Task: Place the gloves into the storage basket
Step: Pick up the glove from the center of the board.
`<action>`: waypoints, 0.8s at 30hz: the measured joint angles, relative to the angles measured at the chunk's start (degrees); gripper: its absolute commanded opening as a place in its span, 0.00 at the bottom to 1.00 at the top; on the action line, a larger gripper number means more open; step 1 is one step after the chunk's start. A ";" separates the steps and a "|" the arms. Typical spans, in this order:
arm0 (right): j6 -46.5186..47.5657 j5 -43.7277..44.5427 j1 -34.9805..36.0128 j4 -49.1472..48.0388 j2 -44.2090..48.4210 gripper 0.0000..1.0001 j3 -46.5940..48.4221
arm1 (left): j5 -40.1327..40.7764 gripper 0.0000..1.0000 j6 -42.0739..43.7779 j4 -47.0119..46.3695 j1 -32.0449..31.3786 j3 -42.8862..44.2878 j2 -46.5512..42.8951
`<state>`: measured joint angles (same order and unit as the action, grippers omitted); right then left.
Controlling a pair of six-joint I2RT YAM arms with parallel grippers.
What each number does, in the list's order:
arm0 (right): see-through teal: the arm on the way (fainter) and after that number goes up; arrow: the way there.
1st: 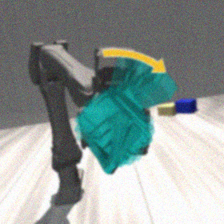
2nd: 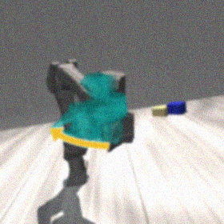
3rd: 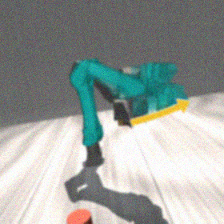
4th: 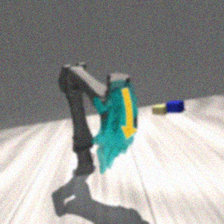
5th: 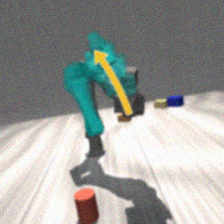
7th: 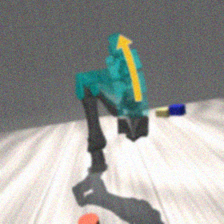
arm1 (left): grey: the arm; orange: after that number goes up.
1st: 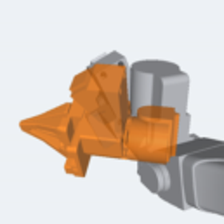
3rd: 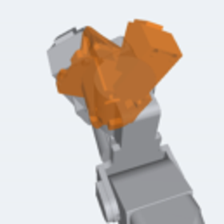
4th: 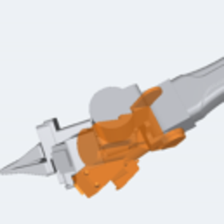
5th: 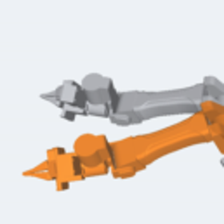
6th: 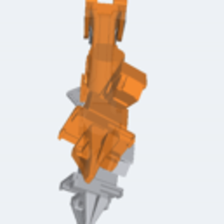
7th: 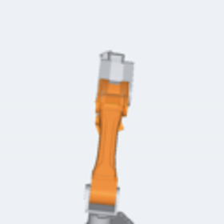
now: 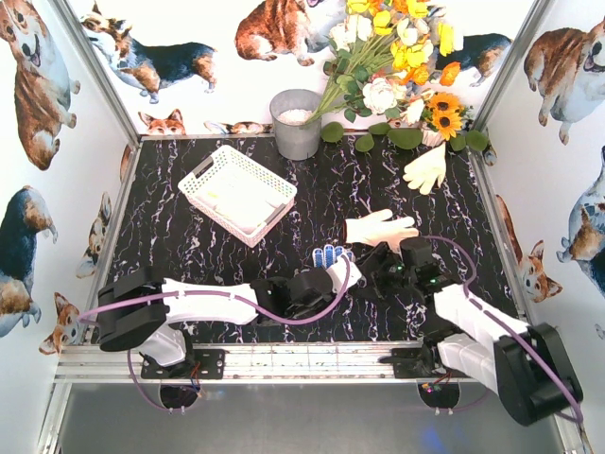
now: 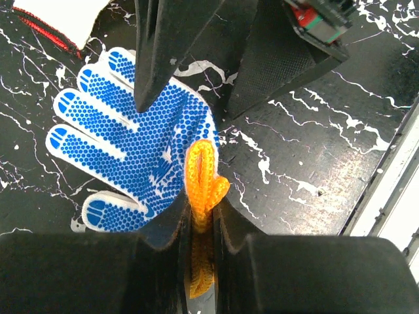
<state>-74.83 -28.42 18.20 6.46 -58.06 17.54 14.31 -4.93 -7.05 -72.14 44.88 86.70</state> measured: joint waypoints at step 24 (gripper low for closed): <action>-0.33 -6.45 5.86 -19.69 -25.42 0.65 3.87 | -2.19 0.00 -1.46 1.05 -0.02 -3.43 -4.17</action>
<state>-75.16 -34.87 24.05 -13.23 -83.48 21.41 12.12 -6.39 -6.00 -72.16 41.45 82.52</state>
